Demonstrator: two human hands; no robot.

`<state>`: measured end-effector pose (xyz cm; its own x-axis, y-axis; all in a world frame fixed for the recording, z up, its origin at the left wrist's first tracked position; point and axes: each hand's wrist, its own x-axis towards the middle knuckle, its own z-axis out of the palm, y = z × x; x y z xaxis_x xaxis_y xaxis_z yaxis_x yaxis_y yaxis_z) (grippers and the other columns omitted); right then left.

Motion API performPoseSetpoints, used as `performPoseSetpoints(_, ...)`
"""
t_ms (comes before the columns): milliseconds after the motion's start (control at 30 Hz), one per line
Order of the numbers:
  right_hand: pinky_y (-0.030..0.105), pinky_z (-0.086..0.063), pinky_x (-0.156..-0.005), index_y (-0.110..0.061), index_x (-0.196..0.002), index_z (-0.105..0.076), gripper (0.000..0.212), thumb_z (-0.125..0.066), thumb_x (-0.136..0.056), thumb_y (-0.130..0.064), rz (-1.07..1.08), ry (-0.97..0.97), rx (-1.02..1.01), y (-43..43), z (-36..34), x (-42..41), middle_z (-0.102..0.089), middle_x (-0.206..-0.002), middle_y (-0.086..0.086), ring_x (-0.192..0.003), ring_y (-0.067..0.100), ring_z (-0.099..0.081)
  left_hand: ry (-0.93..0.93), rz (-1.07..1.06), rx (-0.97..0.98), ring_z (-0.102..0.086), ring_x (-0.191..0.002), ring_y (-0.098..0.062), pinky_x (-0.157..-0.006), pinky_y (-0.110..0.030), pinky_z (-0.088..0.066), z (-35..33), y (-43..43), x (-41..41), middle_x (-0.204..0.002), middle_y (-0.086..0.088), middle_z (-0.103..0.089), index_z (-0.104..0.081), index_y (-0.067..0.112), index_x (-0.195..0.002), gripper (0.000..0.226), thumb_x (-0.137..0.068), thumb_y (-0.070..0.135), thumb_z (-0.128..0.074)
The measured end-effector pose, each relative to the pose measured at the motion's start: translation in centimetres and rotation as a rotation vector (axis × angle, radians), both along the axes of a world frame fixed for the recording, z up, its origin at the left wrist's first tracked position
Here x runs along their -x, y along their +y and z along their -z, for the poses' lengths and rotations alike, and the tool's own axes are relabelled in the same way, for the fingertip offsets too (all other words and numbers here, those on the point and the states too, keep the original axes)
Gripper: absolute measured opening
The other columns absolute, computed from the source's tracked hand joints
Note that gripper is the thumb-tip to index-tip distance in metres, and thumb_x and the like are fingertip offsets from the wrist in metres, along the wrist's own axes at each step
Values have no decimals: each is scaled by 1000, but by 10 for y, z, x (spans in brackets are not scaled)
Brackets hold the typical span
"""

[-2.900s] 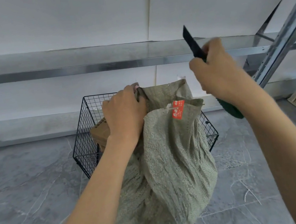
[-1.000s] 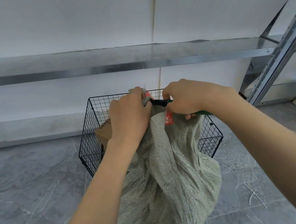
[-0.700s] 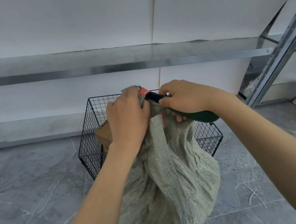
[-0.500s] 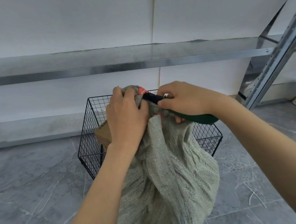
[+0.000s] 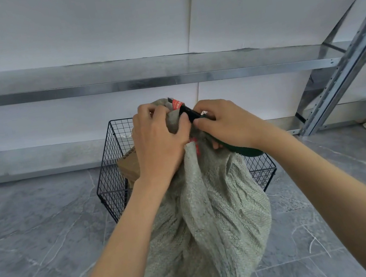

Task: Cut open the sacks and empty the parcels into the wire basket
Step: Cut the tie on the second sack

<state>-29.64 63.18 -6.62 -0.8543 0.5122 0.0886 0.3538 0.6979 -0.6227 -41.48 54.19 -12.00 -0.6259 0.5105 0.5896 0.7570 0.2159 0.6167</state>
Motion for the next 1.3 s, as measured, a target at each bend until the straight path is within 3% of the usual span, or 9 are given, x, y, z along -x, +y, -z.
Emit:
performPoseSetpoints(100,23,-47,-50,-16,-96,-57,9,-48,-98,-18,3,95,67,0,2,-1,-62,-62,3,-45,13,-59,-345,83,-230,-41,-110,-12,-95,-31,-40,-10,0,-4,-112,4,-42,-51,19,-107,22,-91,34,-50)
performPoseSetpoints(167,24,-47,-50,-13,-95,-57,8,-49,-97,-16,13,157,136,0,3,-1,-61,-63,7,-45,16,-59,-613,178,-258,-46,-113,-8,-94,-25,-41,-18,1,-2,-115,9,-46,-43,22,-122,27,-97,29,-45)
performPoseSetpoints(300,26,-49,-48,-6,-97,-60,12,-53,-97,-16,29,247,255,-2,4,-1,-63,-68,13,-44,20,-57,-978,432,-280,-66,-87,-15,-83,-34,-52,-23,4,5,-95,-1,-67,-61,20,-99,18,-94,34,-50)
performPoseSetpoints(400,29,-51,-49,-3,-98,-64,17,-53,-97,-17,25,298,350,-6,6,0,-68,-83,25,-48,27,-60,-1020,469,-213,-70,-79,-18,-74,-29,-55,-24,4,0,-90,-5,-73,-67,18,-95,20,-90,36,-59)
performPoseSetpoints(533,28,-49,-47,2,-96,-64,22,-54,-97,-18,27,342,520,-10,13,-1,-63,-75,27,-47,25,-57,-1194,504,-253,-69,-67,-19,-62,-26,-55,-23,5,-1,-79,-7,-72,-68,10,-91,21,-86,31,-65)
performPoseSetpoints(700,31,-51,-56,-1,-100,-67,20,-55,-96,-17,80,447,716,-18,25,1,-60,-96,40,-71,38,-57,-1374,621,-277,-63,-66,-26,-56,-30,-54,-17,7,0,-81,-13,-65,-63,6,-101,39,-76,35,-71)
performPoseSetpoints(933,40,-49,-77,-8,-93,-72,18,-55,-94,-14,112,614,822,-32,48,11,-70,-88,14,-78,27,-63,-1465,639,-468,-60,-73,-24,-72,-35,-52,-2,13,-3,-81,-10,-61,-60,8,-94,42,-67,36,-74)
performPoseSetpoints(1167,30,-48,-69,-10,-85,-70,19,-53,-94,-9,99,699,789,-42,53,13,-68,-77,3,-71,17,-61,-1455,532,-527,-58,-67,-18,-65,-30,-51,0,17,-4,-76,-6,-60,-60,8,-94,23,-89,31,-60)
performPoseSetpoints(1300,28,-48,-70,-10,-84,-70,21,-52,-94,-6,103,738,786,-43,55,13,-68,-78,2,-72,16,-61,-1441,496,-547,-58,-66,-18,-66,-31,-49,3,19,-4,-75,-6,-60,-61,9,-89,20,-89,29,-62)
